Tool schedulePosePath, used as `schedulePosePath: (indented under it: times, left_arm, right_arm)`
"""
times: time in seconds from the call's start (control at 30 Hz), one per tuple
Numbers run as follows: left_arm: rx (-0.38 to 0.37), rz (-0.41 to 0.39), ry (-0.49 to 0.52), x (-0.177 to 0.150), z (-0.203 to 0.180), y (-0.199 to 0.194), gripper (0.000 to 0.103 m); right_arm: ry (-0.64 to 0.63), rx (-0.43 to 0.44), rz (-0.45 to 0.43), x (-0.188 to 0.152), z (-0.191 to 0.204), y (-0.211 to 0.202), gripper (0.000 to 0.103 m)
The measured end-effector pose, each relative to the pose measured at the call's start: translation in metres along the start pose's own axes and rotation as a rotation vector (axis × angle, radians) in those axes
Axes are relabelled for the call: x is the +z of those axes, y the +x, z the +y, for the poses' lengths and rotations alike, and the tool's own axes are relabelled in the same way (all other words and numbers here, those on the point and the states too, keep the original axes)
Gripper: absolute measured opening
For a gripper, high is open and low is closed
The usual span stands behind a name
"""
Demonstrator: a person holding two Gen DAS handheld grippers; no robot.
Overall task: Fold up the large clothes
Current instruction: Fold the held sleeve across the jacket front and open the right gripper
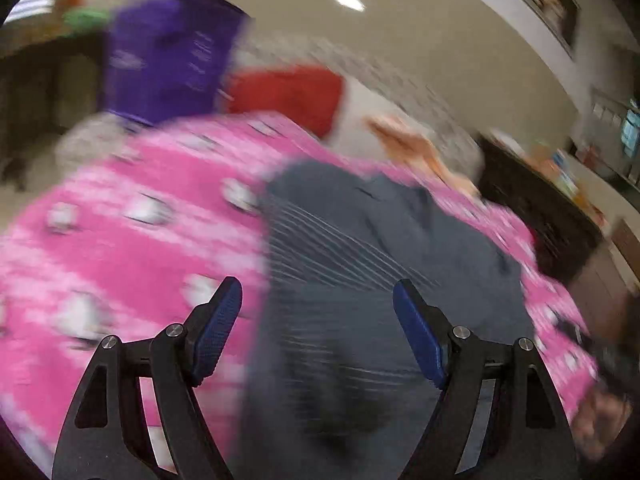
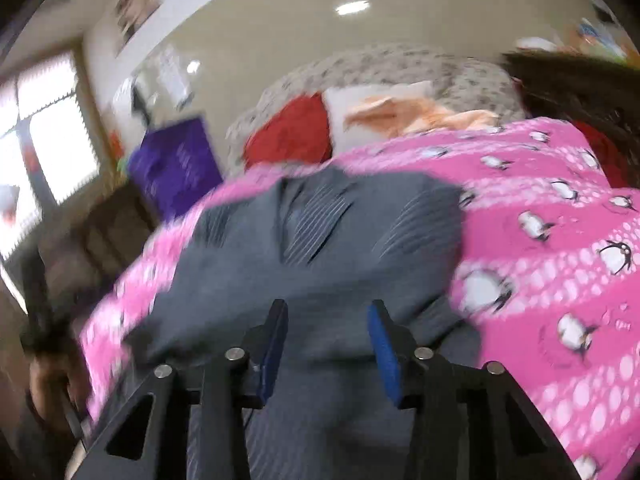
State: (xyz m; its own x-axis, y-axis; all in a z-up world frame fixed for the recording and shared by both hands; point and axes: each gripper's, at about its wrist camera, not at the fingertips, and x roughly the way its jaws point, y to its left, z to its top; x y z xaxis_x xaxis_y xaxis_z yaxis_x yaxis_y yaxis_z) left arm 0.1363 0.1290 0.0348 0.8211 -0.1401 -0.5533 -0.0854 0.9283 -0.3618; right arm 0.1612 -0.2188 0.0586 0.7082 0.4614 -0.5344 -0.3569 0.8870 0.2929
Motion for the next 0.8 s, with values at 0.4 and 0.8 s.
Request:
schedulePosePath:
  times: [0.4,0.8]
  left_arm:
    - [-0.012,0.155,0.016,-0.037,-0.018,0.065,0.064]
    - [-0.040,0.139,-0.015,-0.041,-0.012,0.062,0.064]
  right_arm:
    - [-0.065,-0.046,0.243,-0.011,-0.078,0.029,0.022]
    - [-0.081,-0.282,0.213,0.051,-0.099,0.123,0.029]
